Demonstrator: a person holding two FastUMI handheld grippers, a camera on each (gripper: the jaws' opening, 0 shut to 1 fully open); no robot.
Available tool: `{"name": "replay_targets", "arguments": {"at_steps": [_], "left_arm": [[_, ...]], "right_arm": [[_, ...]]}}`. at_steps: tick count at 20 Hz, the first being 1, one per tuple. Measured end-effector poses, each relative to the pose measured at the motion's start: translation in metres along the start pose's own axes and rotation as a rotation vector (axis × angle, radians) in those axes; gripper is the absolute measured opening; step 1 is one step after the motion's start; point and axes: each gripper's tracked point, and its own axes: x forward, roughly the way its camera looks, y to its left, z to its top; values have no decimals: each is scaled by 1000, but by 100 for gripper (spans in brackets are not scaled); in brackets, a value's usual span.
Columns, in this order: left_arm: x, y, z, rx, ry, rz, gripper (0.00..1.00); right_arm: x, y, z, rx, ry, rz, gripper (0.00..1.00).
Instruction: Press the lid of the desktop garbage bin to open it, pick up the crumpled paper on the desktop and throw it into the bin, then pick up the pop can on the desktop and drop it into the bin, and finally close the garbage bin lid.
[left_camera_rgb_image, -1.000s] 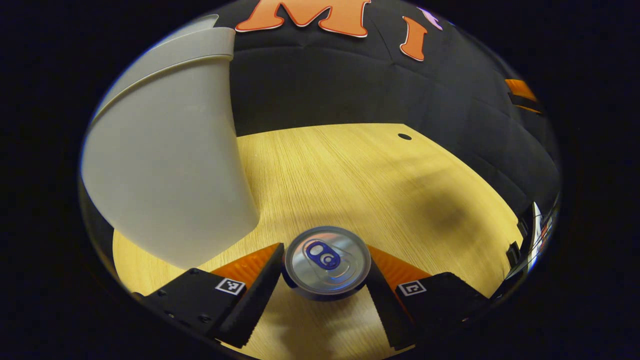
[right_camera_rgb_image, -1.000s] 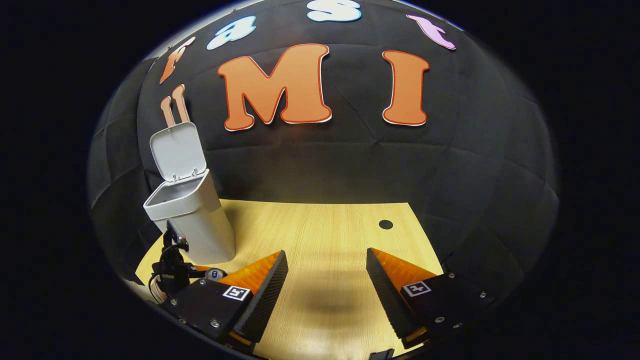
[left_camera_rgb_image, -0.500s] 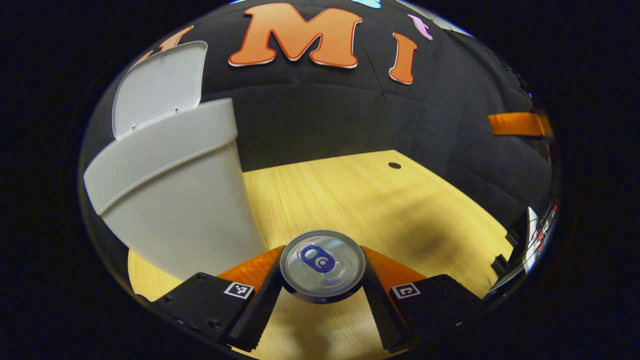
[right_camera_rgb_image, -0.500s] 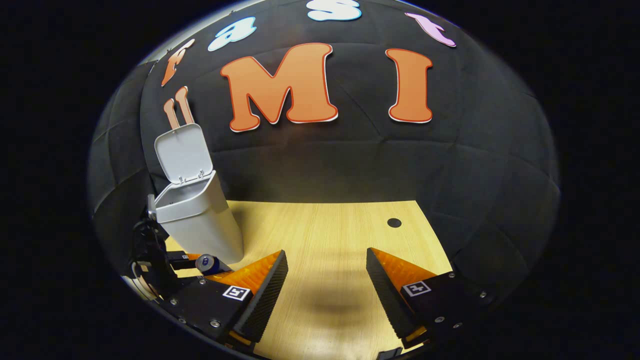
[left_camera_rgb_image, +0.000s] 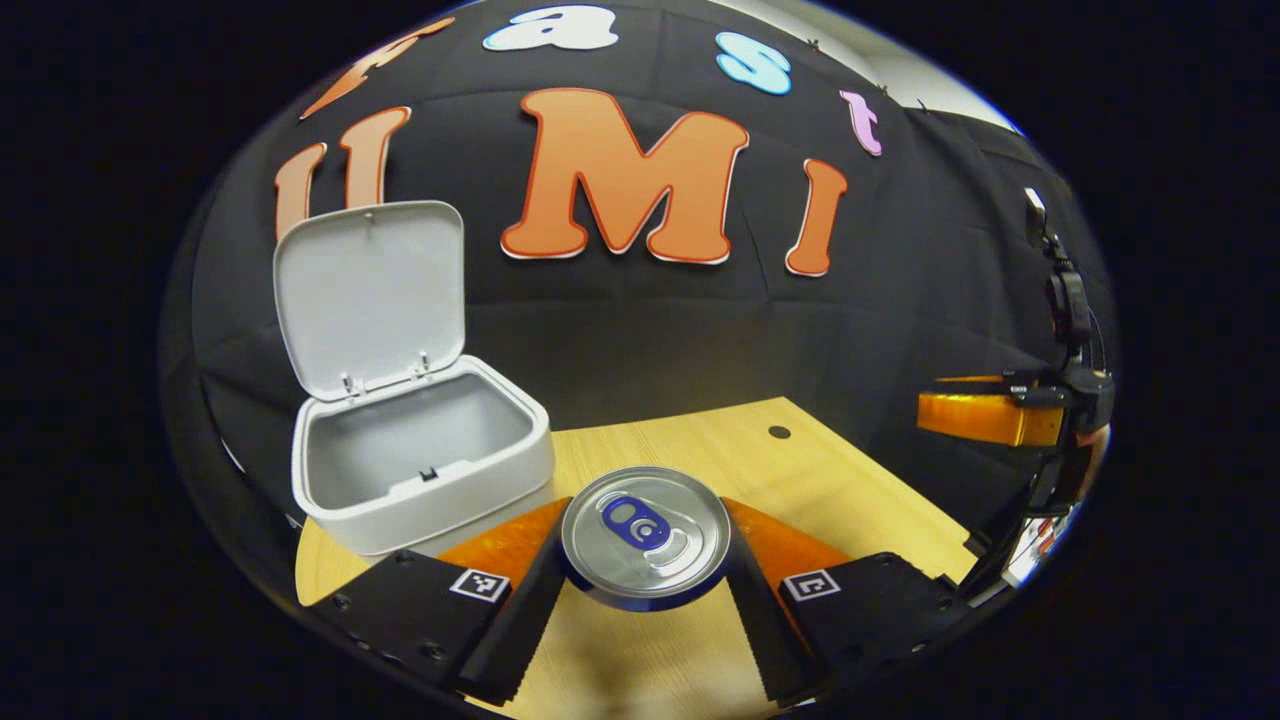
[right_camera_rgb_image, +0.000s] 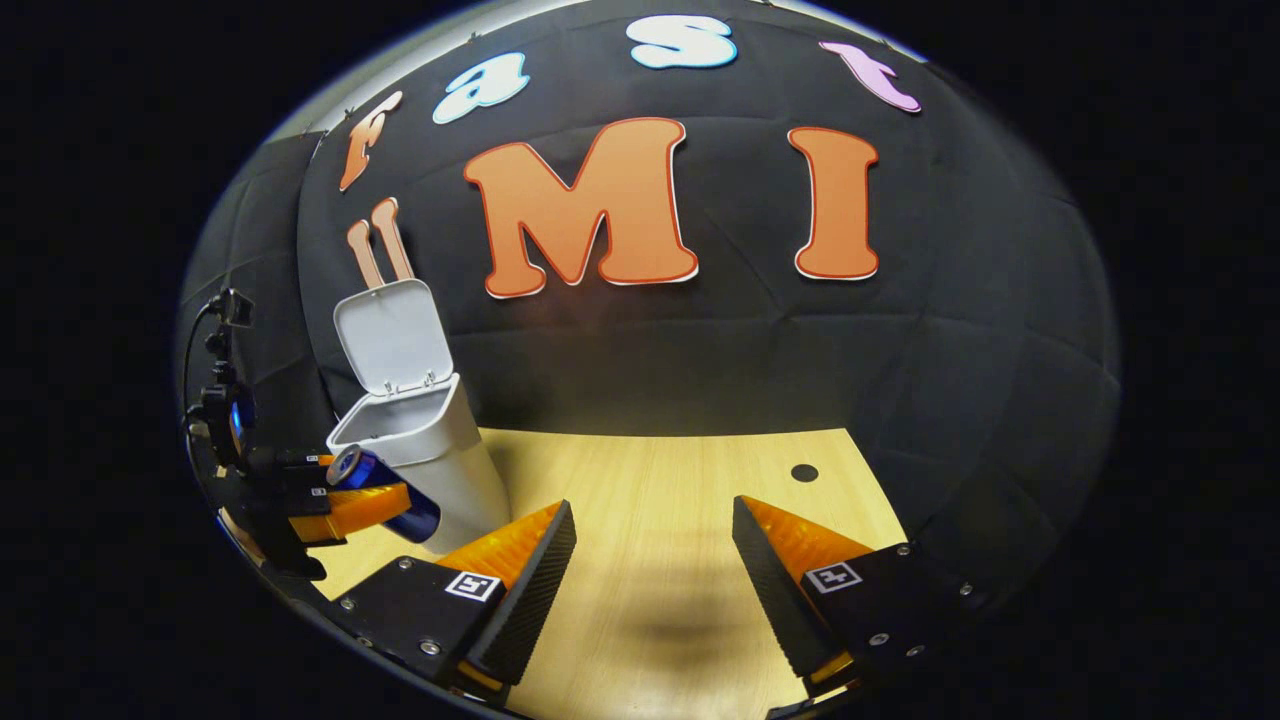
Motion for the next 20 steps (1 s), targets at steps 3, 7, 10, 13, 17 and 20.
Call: {"name": "replay_targets", "arguments": {"at_steps": [3,7,10,13,17,20], "left_arm": [[-19,22,24,-20,-29,47,84],[-42,49,69,-70,-126,75,83],[-53,87,86,-35,-152,159,82],[-61,115,104,-49,-192,197,83],[-57,152,121,-46,-238,251,82],[-41,172,125,-34,-257,292,83]], "right_arm": [[-2,4,4,9,-15,11,95],[-2,4,9,25,-30,9,95],[-1,6,10,28,-30,6,94],[-1,7,7,6,-22,-5,94],[0,5,4,4,-11,-20,95],[2,2,1,2,3,-35,95]]}}
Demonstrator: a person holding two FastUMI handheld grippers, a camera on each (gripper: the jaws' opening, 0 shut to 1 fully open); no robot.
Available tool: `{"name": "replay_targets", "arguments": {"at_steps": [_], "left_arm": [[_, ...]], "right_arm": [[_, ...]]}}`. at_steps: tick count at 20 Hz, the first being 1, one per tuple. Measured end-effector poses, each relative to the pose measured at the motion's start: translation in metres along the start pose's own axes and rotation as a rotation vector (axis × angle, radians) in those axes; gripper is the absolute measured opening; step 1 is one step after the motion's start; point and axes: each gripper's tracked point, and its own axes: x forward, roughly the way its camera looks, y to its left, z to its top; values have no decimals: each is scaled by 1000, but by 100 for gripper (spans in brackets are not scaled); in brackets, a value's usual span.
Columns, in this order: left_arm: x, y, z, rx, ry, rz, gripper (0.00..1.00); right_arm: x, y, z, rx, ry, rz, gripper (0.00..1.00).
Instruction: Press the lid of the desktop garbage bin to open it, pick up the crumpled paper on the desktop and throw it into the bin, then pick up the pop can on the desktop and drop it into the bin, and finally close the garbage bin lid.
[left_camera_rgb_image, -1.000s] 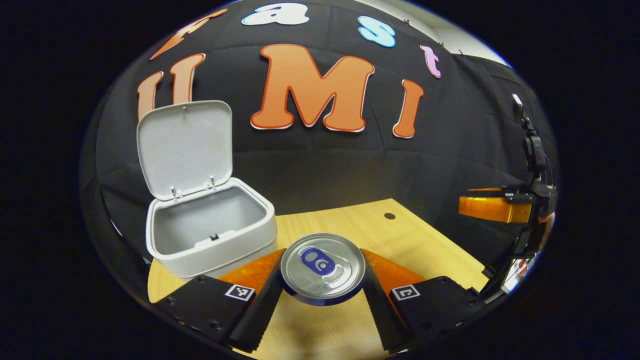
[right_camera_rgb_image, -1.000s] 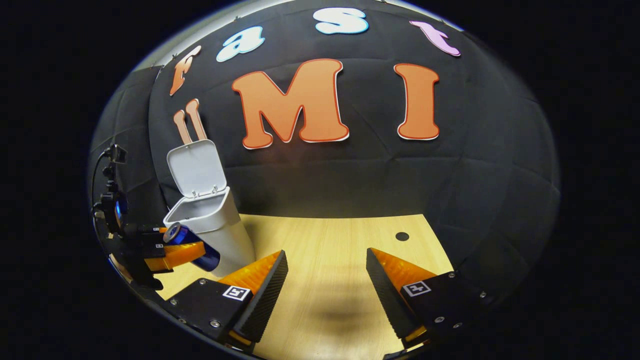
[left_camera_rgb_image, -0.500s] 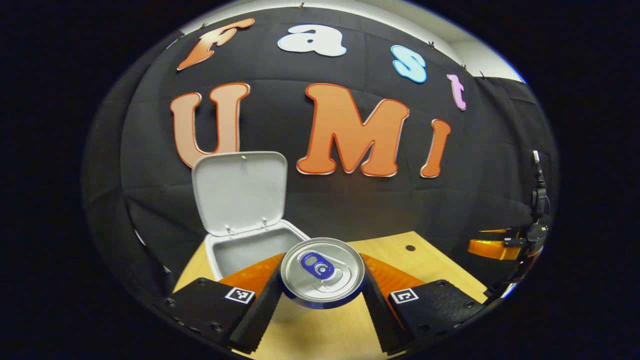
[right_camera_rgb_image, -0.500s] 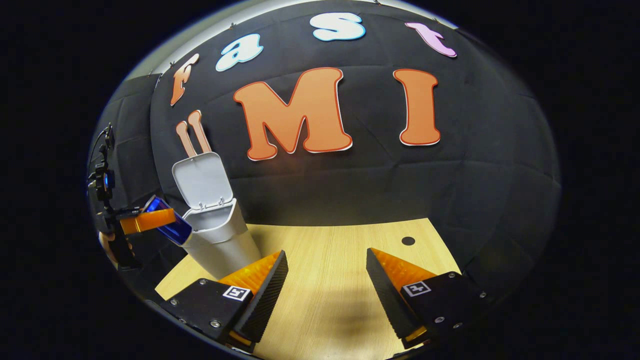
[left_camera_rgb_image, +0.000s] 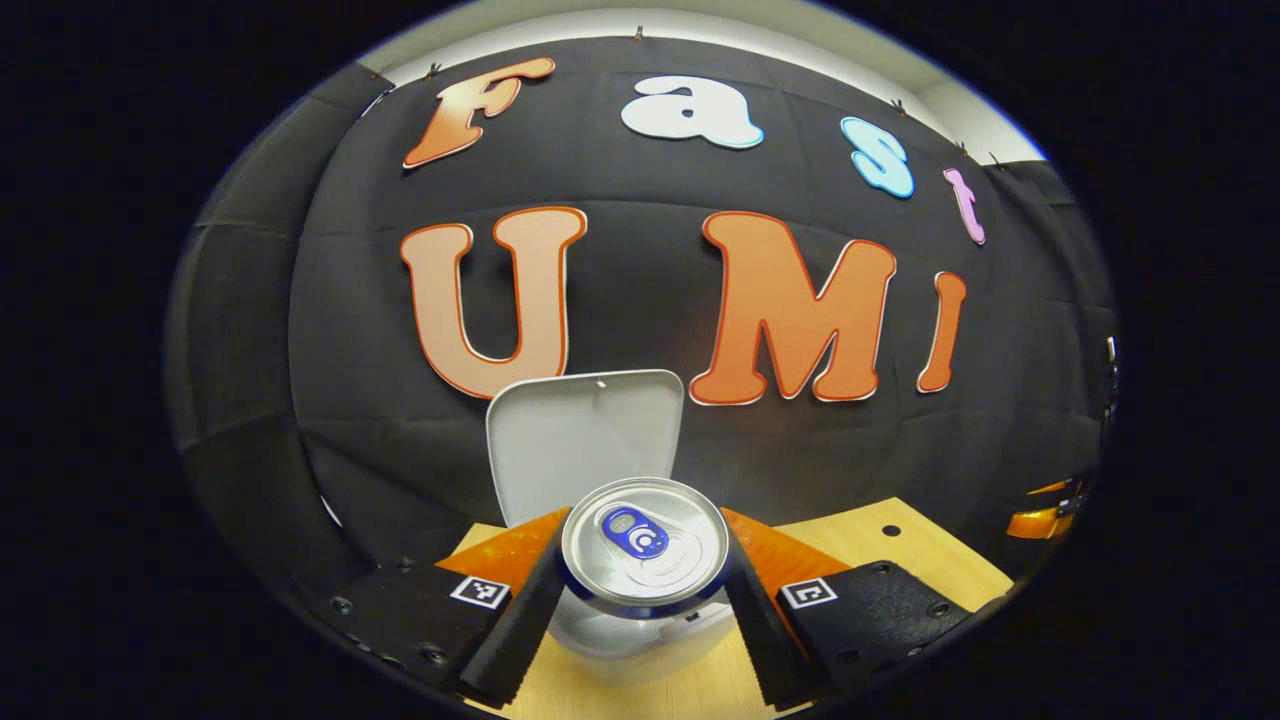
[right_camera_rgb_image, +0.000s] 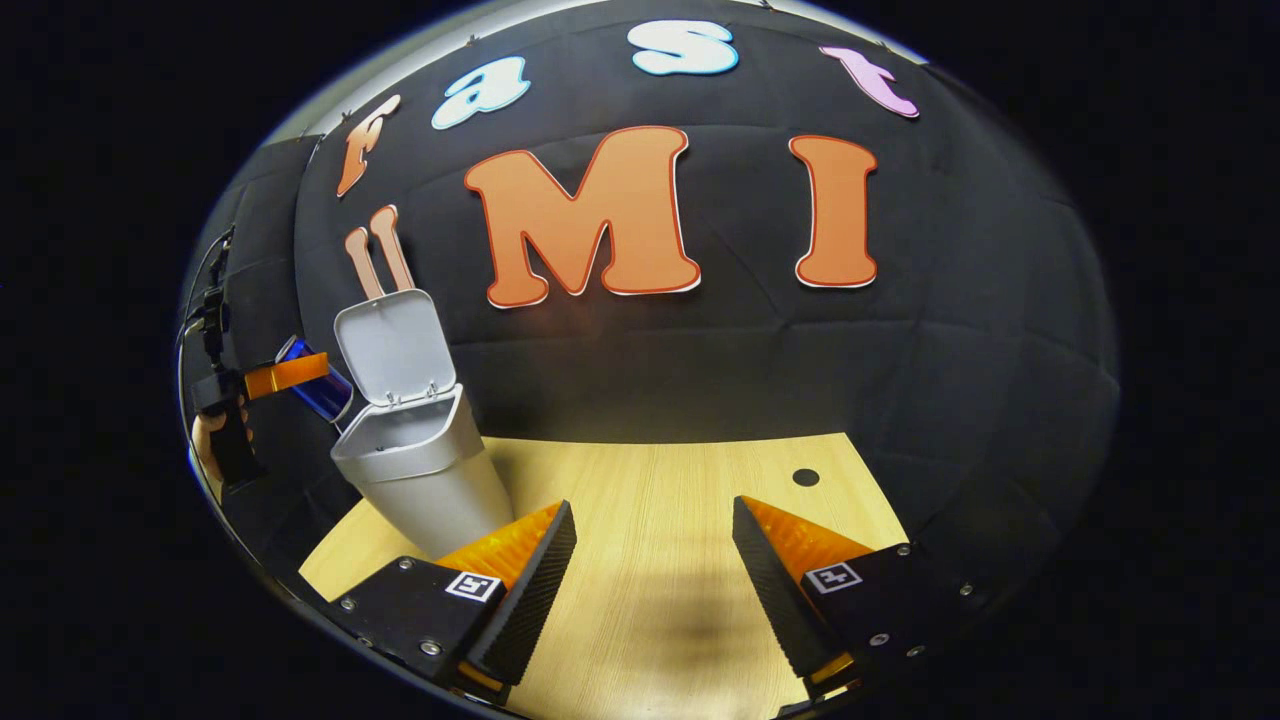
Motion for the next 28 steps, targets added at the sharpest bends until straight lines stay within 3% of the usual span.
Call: {"name": "replay_targets", "arguments": {"at_steps": [11,14,23,28], "left_arm": [[55,14,-49,-57,81,-1,86],[55,17,-42,-60,55,9,95],[44,22,-27,-27,43,11,95],[37,37,6,-24,32,28,94]], "right_arm": [[10,-5,-4,10,30,-31,95],[13,-2,-6,8,36,-29,95],[18,12,-7,6,46,5,94],[17,16,-4,-1,40,21,95]]}}
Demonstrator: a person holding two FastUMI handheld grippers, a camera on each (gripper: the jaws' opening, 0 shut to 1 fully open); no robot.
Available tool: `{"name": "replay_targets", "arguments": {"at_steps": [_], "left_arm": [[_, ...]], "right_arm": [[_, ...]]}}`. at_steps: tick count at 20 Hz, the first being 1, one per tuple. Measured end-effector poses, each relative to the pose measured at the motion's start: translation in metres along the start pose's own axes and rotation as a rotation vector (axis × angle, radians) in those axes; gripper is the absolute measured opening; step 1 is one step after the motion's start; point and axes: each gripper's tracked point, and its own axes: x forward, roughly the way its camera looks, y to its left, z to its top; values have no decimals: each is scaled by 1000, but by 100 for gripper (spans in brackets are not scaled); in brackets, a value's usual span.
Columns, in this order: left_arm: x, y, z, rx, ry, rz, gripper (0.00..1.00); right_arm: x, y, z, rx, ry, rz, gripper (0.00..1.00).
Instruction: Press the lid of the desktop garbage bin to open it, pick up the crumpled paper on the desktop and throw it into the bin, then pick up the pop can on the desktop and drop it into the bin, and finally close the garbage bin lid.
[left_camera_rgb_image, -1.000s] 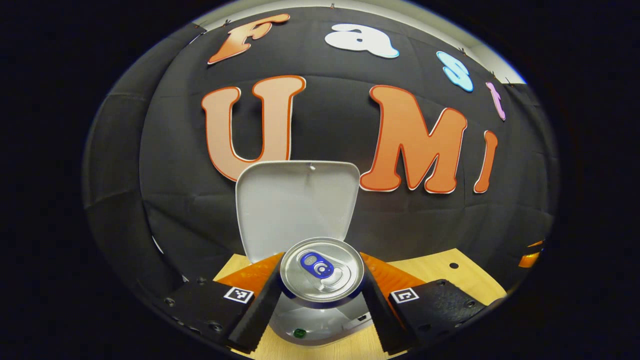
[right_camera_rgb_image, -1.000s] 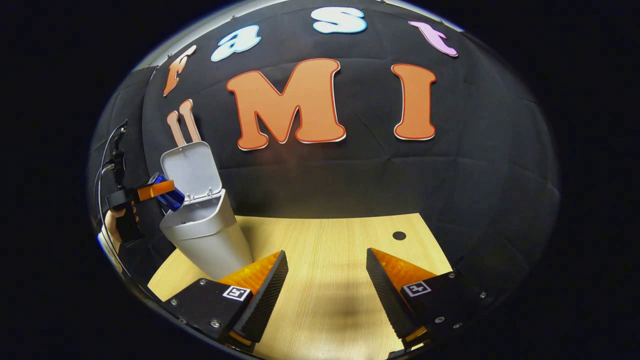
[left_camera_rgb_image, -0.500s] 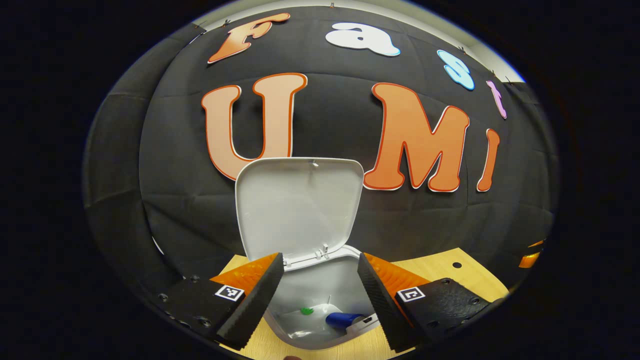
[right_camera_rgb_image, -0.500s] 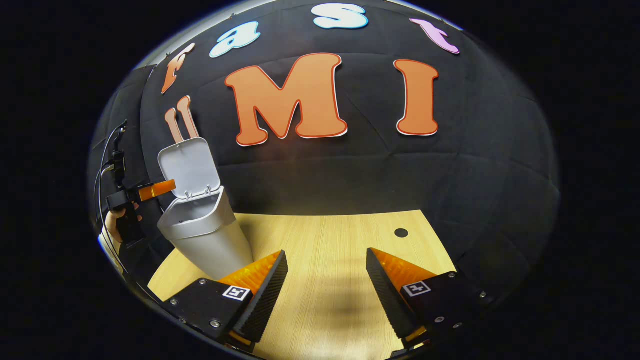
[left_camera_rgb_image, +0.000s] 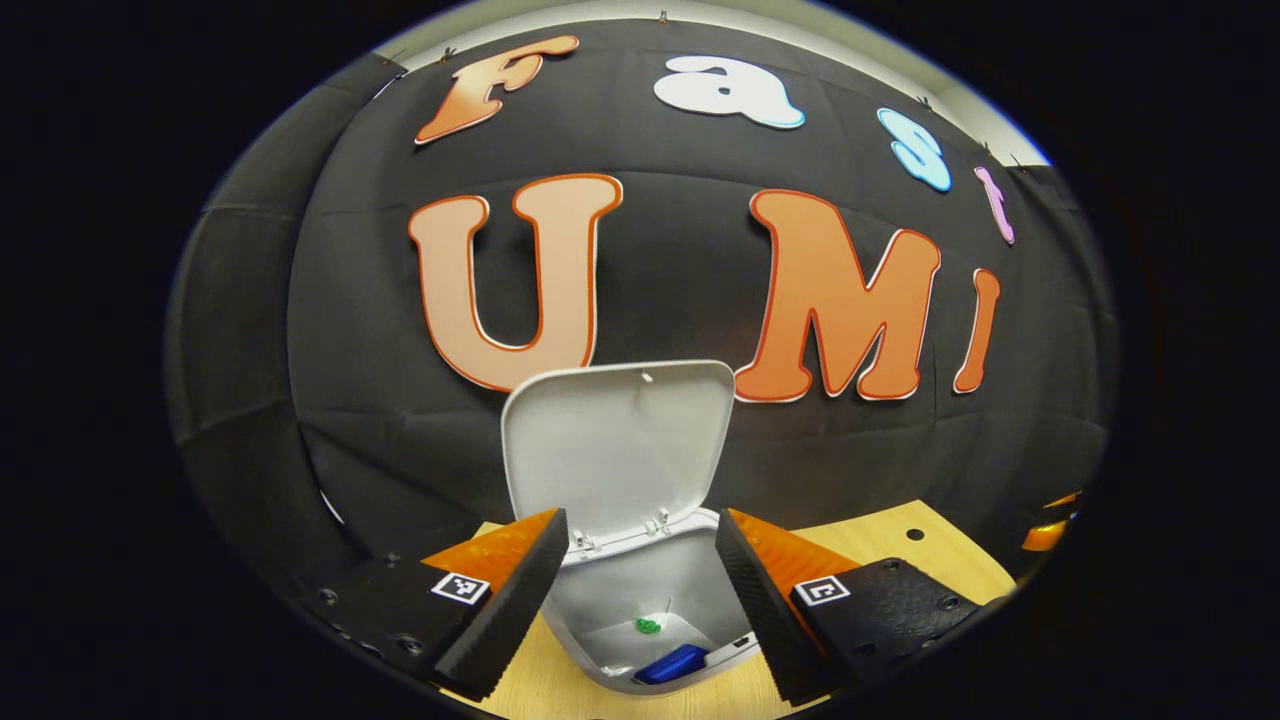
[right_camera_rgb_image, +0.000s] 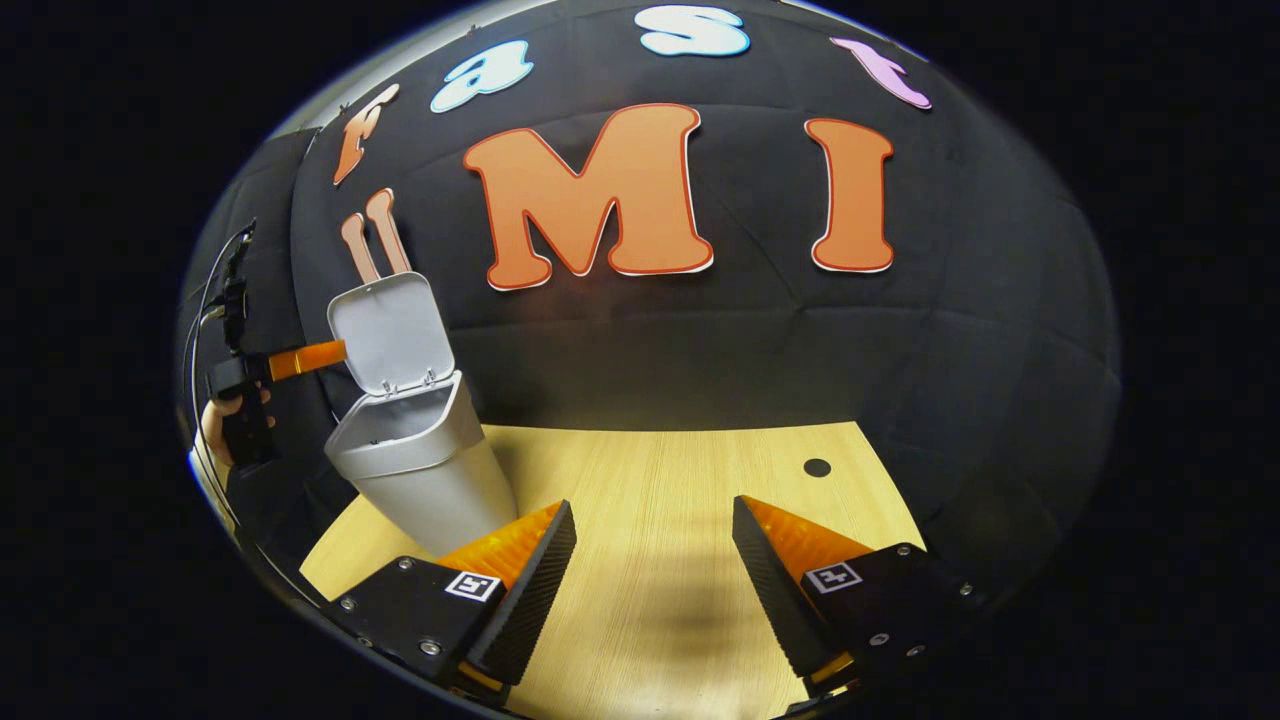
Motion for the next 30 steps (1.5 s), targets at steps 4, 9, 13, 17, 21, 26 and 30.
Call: {"name": "replay_targets", "arguments": {"at_steps": [4,9,13,17,21,26,30], "left_arm": [[-4,8,33,-12,-9,-5,94],[13,23,82,40,-29,14,94],[40,32,106,42,-10,25,94],[76,58,130,91,-5,66,94],[105,65,125,107,51,59,94],[118,63,96,29,110,35,94],[113,57,75,-6,130,10,95]], "right_arm": [[0,2,1,9,-6,10,94],[1,0,1,33,-16,14,95],[4,-2,-5,58,-11,15,95],[5,-10,-10,85,-2,-1,95],[6,-14,-13,103,2,-9,95],[6,-16,-18,113,14,-21,95],[9,-11,-19,125,23,-8,95]]}}
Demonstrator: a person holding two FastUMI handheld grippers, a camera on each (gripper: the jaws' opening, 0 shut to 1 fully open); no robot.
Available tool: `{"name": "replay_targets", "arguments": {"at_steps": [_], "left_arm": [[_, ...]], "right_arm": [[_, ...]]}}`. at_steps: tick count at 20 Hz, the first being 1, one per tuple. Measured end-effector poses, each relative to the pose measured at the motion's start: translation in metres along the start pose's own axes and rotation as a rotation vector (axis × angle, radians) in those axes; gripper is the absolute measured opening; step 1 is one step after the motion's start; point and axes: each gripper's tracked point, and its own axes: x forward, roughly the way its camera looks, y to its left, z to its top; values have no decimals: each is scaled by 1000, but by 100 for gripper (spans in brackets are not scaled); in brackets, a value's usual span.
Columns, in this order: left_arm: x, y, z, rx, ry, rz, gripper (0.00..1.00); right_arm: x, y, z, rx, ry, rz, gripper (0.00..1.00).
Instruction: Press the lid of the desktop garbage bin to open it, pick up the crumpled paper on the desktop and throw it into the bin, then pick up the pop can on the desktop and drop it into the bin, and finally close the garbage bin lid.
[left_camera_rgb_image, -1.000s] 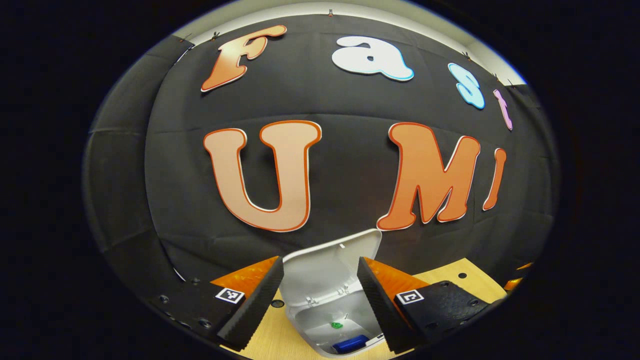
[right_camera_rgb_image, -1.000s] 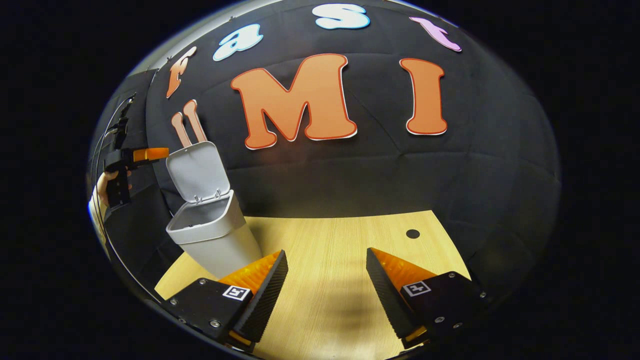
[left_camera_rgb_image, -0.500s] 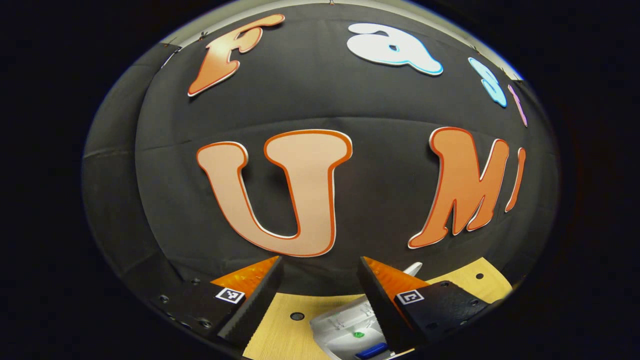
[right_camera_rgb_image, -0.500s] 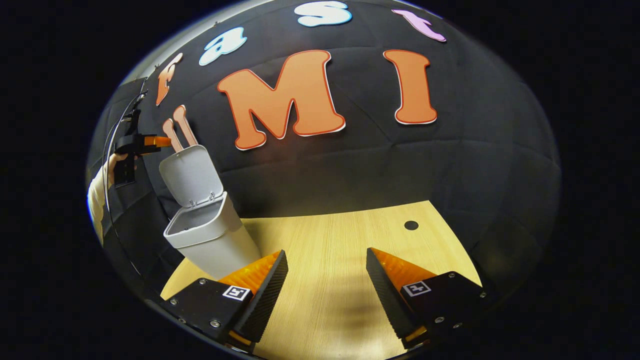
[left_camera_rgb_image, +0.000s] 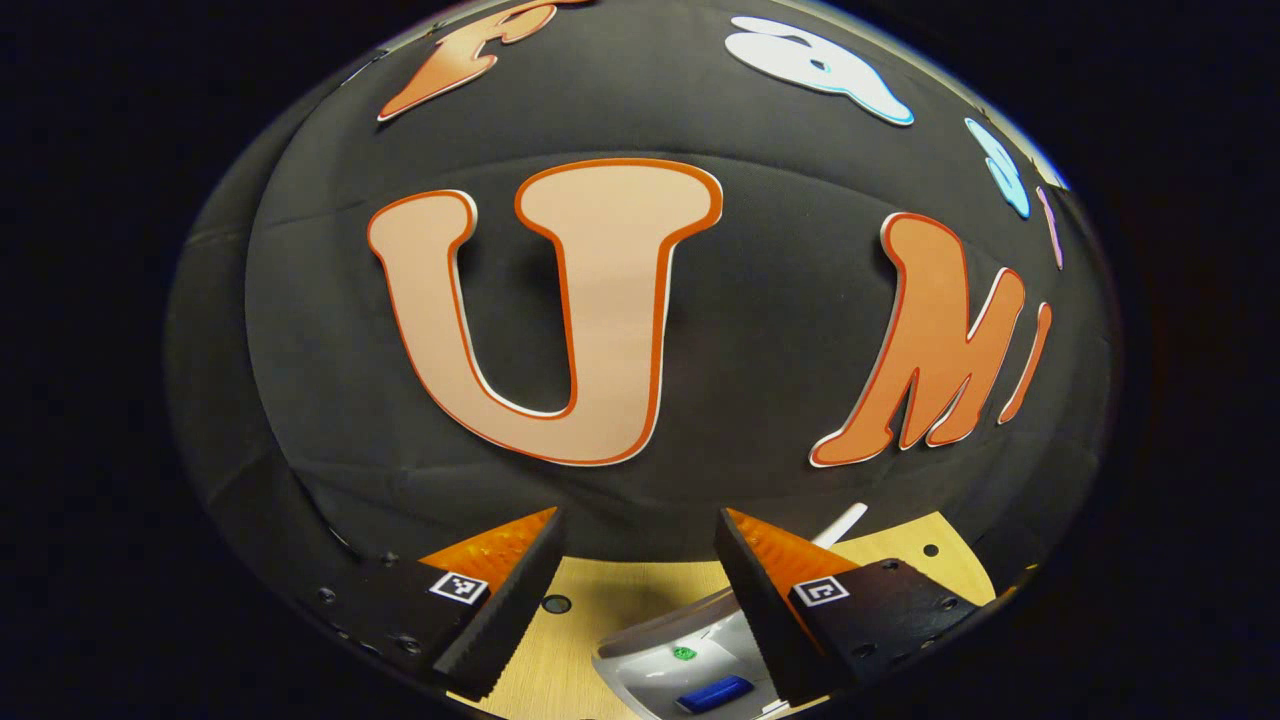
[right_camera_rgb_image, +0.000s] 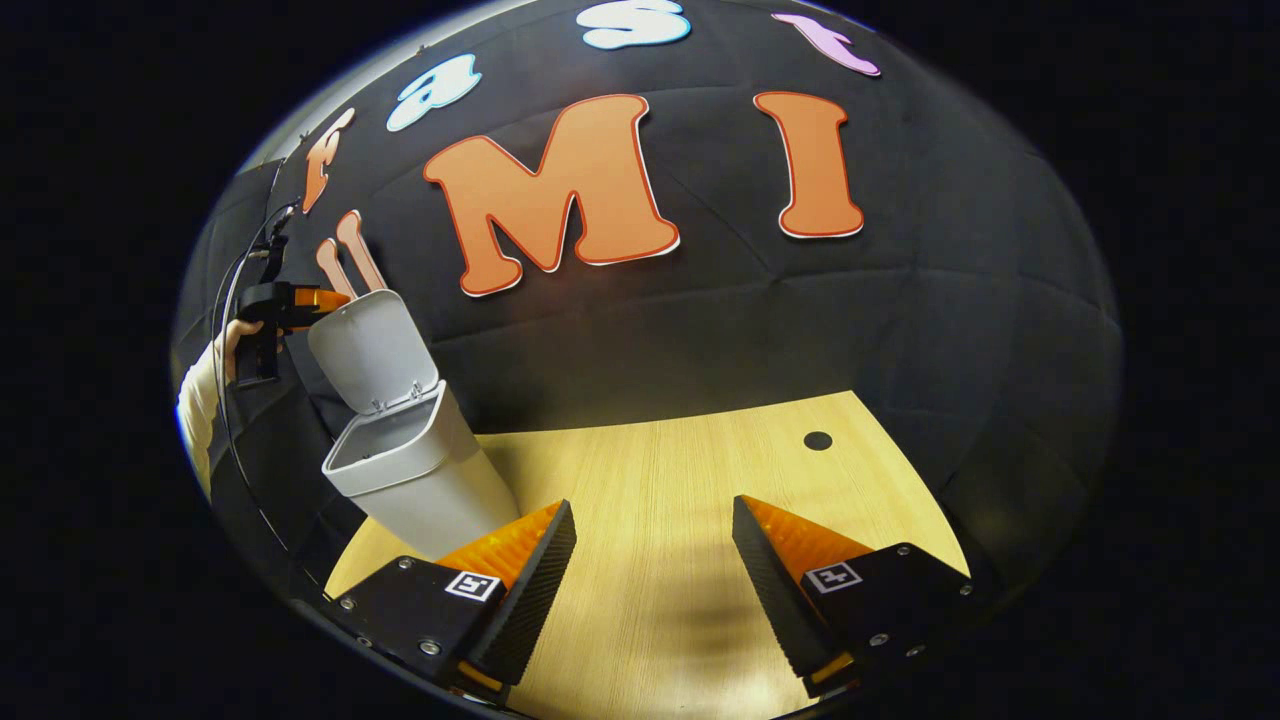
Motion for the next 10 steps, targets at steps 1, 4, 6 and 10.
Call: {"name": "replay_targets", "arguments": {"at_steps": [1,4,6,10], "left_arm": [[-3,0,-5,8,4,0,95],[-12,-8,-27,3,26,-25,95],[-17,-19,-47,-1,49,-46,95],[-25,-38,-81,1,79,-86,95]], "right_arm": [[1,2,-2,5,4,6,95],[3,8,-4,8,11,21,94],[4,10,-5,5,16,27,94],[3,13,-5,9,22,39,95]]}}
